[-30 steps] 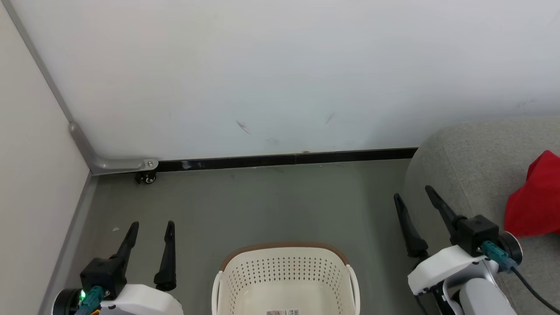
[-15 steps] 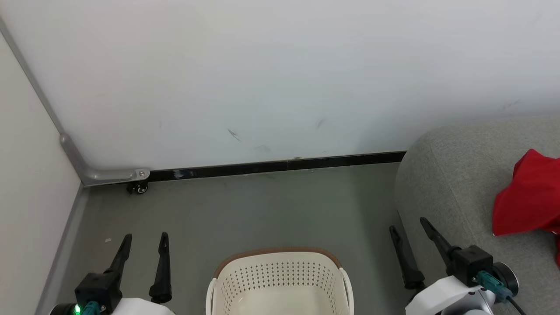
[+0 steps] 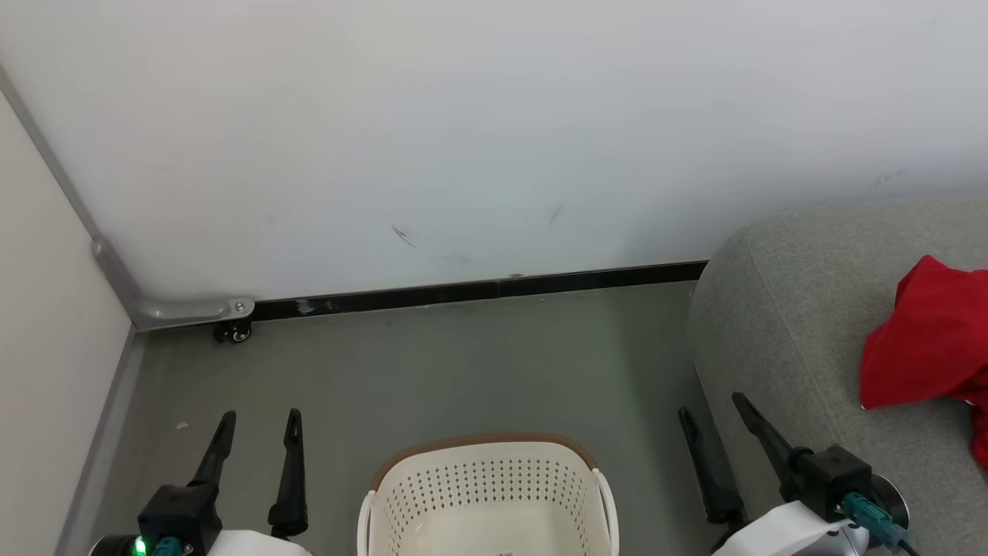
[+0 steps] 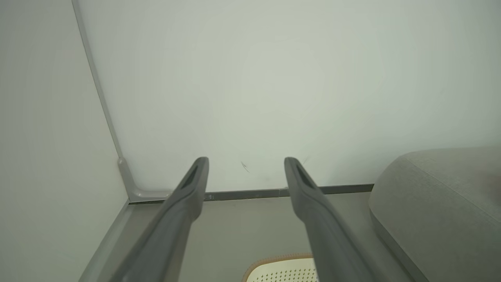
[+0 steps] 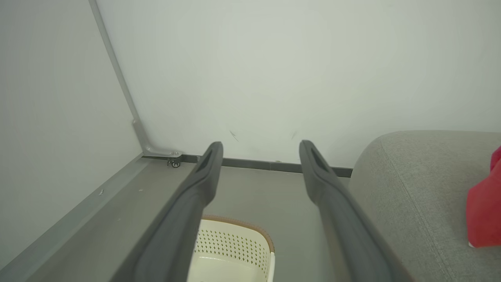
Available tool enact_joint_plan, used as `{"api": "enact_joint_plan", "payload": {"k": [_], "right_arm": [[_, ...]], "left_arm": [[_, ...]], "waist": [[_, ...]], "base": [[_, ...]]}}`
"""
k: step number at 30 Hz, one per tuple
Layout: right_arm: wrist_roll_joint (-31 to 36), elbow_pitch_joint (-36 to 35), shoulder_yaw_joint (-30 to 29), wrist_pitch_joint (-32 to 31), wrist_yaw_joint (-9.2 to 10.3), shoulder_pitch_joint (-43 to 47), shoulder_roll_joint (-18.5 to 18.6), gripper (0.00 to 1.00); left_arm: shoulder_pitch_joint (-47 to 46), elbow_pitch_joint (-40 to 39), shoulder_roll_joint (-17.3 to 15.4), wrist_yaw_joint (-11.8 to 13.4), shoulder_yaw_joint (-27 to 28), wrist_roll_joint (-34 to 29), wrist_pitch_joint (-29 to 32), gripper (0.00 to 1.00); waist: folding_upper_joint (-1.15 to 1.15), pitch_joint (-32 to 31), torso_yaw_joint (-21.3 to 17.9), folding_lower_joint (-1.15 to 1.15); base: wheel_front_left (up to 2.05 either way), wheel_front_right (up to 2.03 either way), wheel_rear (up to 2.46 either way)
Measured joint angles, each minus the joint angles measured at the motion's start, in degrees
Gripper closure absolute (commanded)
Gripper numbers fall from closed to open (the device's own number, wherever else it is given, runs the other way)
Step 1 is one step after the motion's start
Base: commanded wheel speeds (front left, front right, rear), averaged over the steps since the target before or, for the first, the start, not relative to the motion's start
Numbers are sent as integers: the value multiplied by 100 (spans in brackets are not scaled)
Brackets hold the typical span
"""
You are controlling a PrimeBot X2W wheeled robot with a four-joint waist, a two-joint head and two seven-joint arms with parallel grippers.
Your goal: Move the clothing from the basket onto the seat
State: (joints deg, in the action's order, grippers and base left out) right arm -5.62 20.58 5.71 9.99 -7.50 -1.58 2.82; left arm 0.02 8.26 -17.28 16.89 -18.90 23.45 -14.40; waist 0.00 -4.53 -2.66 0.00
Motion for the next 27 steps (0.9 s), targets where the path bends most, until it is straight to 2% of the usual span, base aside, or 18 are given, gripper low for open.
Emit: {"api": "enact_joint_plan", "payload": {"k": [6, 27], "right_arm": [[0, -219, 13, -49, 0, 47, 0, 0], [-55, -589, 38, -247, 0, 192, -1, 0]], "left_arm": [[0, -34, 101, 9, 9, -64, 0, 0], [-1, 41, 144, 131, 69, -266, 0, 0]], "waist": [[0, 37, 48, 0], [0, 139, 87, 0]], "base": [[0, 0, 0], [0, 0, 0]]}}
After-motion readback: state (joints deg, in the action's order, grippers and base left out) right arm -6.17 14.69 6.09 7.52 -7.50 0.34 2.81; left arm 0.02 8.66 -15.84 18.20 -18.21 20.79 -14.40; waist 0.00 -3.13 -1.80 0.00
